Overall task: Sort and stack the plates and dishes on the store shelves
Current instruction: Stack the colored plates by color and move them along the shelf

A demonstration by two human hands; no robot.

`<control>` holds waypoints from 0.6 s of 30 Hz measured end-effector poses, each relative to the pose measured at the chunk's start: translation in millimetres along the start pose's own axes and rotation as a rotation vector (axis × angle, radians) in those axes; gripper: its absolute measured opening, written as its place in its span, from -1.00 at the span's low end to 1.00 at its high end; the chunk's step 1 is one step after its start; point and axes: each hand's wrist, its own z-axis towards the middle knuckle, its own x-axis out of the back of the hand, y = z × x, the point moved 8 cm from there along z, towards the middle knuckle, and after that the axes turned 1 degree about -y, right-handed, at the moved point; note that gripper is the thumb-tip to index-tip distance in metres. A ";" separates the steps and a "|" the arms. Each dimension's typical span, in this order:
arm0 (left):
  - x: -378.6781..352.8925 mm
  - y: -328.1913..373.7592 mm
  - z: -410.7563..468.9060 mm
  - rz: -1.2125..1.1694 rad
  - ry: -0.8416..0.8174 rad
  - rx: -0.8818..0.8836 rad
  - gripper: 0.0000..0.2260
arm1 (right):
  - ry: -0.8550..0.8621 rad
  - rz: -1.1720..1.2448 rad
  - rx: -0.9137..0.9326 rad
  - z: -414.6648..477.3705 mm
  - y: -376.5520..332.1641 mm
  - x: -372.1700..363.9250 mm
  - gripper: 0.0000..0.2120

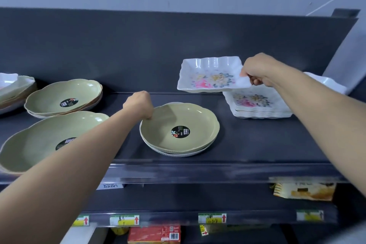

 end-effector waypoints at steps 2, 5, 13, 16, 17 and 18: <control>3.3 -0.3 0.0 0.002 0.027 0.002 -0.69 | 0.003 -0.030 -0.010 0.9 5.6 3.2 -0.80; 9.0 2.1 -2.3 0.039 0.071 -0.005 -0.73 | 0.017 -0.074 -0.041 4.9 16.5 9.6 -0.84; 21.9 -2.1 -7.2 0.135 0.126 0.013 -0.75 | 0.050 -0.157 -0.110 24.6 50.2 26.3 -0.94; 26.8 -7.3 -8.0 0.129 0.122 0.038 -0.76 | 0.062 -0.257 -0.119 31.2 57.0 34.1 -0.93; 28.6 -8.9 -8.2 0.118 0.119 0.047 -0.76 | 0.064 -0.297 -0.122 31.8 58.7 36.7 -0.91; 31.0 -10.1 -8.2 0.106 0.121 0.055 -0.76 | 0.071 -0.336 -0.131 33.7 61.7 40.2 -0.84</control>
